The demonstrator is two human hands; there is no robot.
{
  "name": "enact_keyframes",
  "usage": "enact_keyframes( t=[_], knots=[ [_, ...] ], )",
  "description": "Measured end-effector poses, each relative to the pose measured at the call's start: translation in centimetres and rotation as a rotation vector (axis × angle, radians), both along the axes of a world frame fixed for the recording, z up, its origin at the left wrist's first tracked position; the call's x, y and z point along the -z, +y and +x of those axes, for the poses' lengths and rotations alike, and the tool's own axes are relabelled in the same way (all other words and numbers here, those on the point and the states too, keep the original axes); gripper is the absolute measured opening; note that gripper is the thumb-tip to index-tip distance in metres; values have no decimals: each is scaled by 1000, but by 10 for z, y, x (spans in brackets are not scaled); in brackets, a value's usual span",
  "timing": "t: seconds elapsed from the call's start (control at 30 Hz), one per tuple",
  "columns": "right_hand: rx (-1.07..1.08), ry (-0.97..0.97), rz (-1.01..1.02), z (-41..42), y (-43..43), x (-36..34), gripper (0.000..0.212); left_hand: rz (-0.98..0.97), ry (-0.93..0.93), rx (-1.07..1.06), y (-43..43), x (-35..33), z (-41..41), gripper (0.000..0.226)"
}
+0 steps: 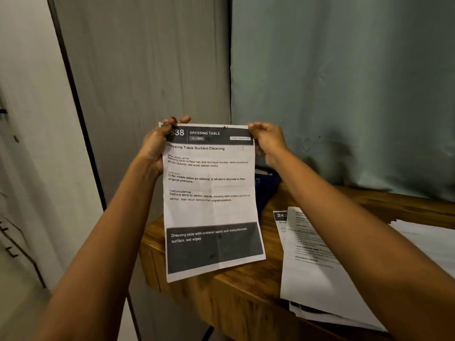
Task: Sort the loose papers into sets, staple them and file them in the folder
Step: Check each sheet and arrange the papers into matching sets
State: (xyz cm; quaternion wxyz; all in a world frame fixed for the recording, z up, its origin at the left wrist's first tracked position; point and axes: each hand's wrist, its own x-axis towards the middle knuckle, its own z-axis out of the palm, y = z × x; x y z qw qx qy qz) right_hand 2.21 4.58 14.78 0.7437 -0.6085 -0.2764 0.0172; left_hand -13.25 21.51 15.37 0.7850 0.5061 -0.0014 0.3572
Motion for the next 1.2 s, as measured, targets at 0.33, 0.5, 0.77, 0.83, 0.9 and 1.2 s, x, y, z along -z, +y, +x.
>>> enact_keyframes(
  t=[0.33,0.5,0.77,0.83,0.9,1.2],
  knots=[
    [-335,124,-423,-33,-31,74,25,-180,60,9,16,29,5,31],
    [-305,178,-581,-42,-37,94,27,-250,175,-14,19,50,6,25],
    [-12,340,-451,-19,-18,106,28,197,821,107,25,104,-6,28],
    [57,362,-447,-17,-14,113,30,372,931,71,20,118,-11,26],
    [101,358,-456,-16,-8,123,30,532,980,-28,21,129,-15,27],
    [159,288,-572,-28,17,144,32,894,1079,-250,37,151,-19,25]
  ],
)
